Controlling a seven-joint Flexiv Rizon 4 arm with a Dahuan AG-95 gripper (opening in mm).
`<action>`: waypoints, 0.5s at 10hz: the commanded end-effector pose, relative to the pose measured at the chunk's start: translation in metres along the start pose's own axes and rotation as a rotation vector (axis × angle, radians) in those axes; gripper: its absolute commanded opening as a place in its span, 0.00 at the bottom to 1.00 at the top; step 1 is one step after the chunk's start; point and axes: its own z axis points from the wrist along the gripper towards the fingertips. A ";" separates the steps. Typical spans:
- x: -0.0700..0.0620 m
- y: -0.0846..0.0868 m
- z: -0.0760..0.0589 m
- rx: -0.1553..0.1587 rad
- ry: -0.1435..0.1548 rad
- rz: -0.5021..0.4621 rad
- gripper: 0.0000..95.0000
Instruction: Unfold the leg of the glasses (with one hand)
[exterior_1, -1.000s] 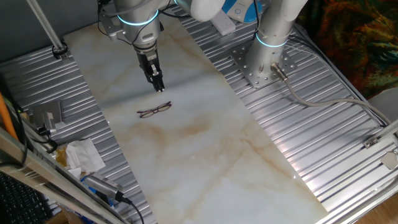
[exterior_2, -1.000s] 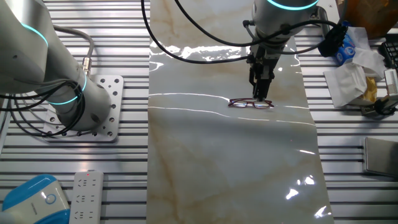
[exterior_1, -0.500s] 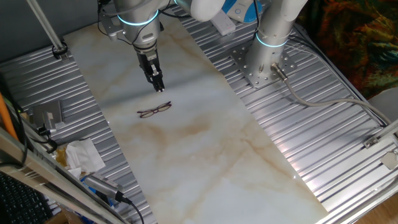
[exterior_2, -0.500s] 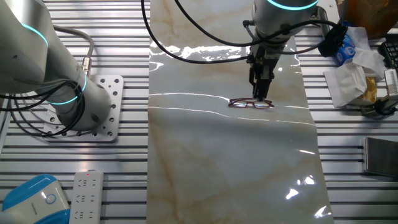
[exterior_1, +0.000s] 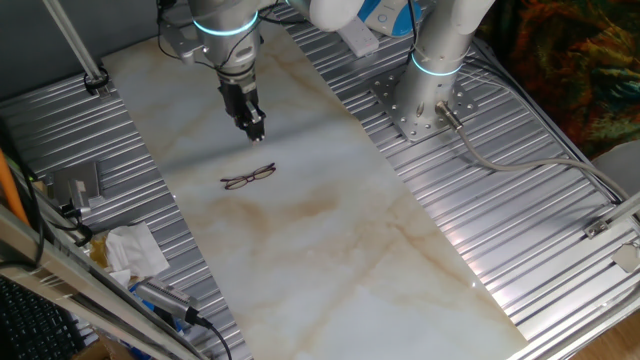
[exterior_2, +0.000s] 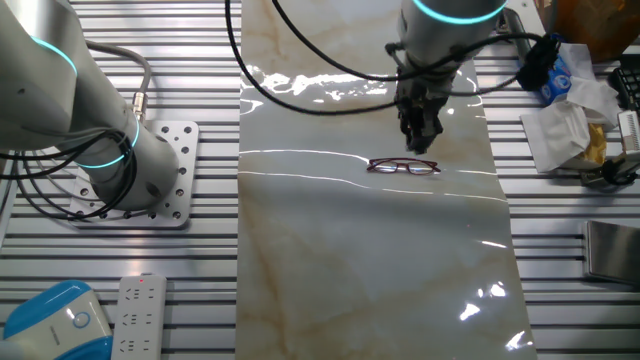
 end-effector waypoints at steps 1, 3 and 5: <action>-0.001 0.000 0.000 -0.043 -0.009 -0.063 0.00; -0.001 0.000 0.000 -0.045 -0.006 -0.062 0.00; -0.001 0.000 0.000 -0.044 -0.002 -0.056 0.00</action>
